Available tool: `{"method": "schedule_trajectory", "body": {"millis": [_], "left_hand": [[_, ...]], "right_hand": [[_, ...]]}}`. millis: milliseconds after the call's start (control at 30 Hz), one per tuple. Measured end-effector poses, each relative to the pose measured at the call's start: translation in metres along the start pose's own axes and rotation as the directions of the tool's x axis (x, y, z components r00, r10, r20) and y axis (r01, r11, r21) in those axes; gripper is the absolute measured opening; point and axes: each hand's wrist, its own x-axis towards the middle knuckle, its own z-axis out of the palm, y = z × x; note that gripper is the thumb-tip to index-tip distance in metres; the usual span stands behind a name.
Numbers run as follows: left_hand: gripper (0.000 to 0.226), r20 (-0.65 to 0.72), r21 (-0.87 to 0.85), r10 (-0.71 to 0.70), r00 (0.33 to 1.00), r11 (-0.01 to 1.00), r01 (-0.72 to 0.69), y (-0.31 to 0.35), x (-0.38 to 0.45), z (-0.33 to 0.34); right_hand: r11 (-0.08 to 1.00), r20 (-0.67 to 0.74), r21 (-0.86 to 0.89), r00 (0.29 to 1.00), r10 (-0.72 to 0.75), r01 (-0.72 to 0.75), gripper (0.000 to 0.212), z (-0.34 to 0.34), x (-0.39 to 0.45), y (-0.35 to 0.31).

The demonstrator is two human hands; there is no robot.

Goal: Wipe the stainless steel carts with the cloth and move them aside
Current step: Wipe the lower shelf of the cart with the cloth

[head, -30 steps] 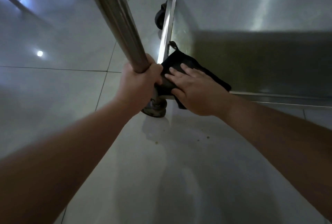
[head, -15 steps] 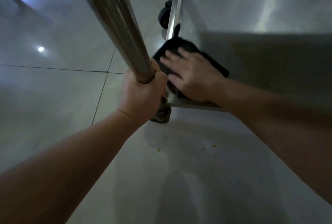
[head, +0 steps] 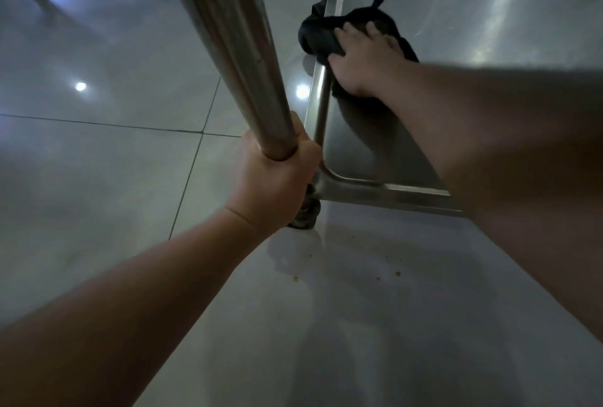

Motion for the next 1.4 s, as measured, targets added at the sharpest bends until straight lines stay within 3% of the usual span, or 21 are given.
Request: {"method": "schedule_trajectory", "body": {"millis": [100,200,267,367,467,567,667,767,967,1233,1333,1400], "left_hand": [[0.023,0.020,-0.030,-0.005,1.000,1.000,0.006,0.001,-0.002,0.001],[0.021,-0.015,0.006,0.013,1.000,1.000,-0.013,-0.002,-0.002,0.001],[0.019,-0.033,0.030,0.019,0.999,0.999,-0.018,-0.003,-0.001,0.001],[0.019,-0.032,0.024,-0.010,0.999,1.000,0.010,-0.003,0.000,0.002],[0.020,-0.020,0.028,-0.034,0.999,0.999,0.035,-0.001,-0.001,0.002],[0.019,-0.028,0.013,-0.055,0.998,0.998,0.056,-0.001,0.000,0.002],[0.020,-0.018,-0.005,-0.054,0.998,0.999,0.054,-0.002,0.000,0.001],[0.020,-0.022,0.008,-0.035,0.999,0.999,0.035,-0.003,-0.001,0.001],[0.021,-0.070,0.052,-0.016,0.997,0.998,0.020,0.000,0.001,0.002],[0.021,-0.184,0.308,-0.031,0.982,0.947,0.088,0.011,-0.007,0.003],[0.013,-0.225,0.320,-0.135,0.965,0.925,0.204,0.013,-0.015,0.003],[0.029,-0.287,0.310,-0.271,0.919,0.881,0.357,0.007,-0.031,0.004]], "right_hand": [[0.979,0.000,-0.021,0.979,-0.205,0.205,0.064,0.014,-0.047,0.000],[0.843,0.133,-0.025,0.837,-0.530,0.537,0.064,0.029,-0.112,0.025],[0.794,0.195,0.009,0.778,-0.598,0.608,0.065,0.030,-0.136,0.041],[0.845,0.132,-0.076,0.845,-0.518,0.529,0.065,0.023,-0.110,0.055],[0.977,0.008,-0.087,0.981,-0.194,0.193,0.068,0.009,-0.044,0.046],[0.997,0.008,0.023,0.998,0.067,-0.067,0.067,0.003,0.003,0.017],[0.999,0.033,-0.001,0.999,-0.037,0.037,0.065,0.017,-0.006,-0.012],[0.985,0.018,0.089,0.988,-0.151,0.149,0.069,0.032,-0.057,-0.012],[0.896,0.098,-0.011,0.893,-0.440,0.443,0.078,0.050,-0.155,0.021],[0.890,0.050,-0.053,0.891,-0.451,0.453,0.067,0.046,-0.196,0.063],[0.904,0.045,-0.034,0.904,-0.425,0.427,0.068,0.039,-0.204,0.085],[0.909,0.049,-0.045,0.909,-0.413,0.415,0.063,0.037,-0.209,0.103]]}}
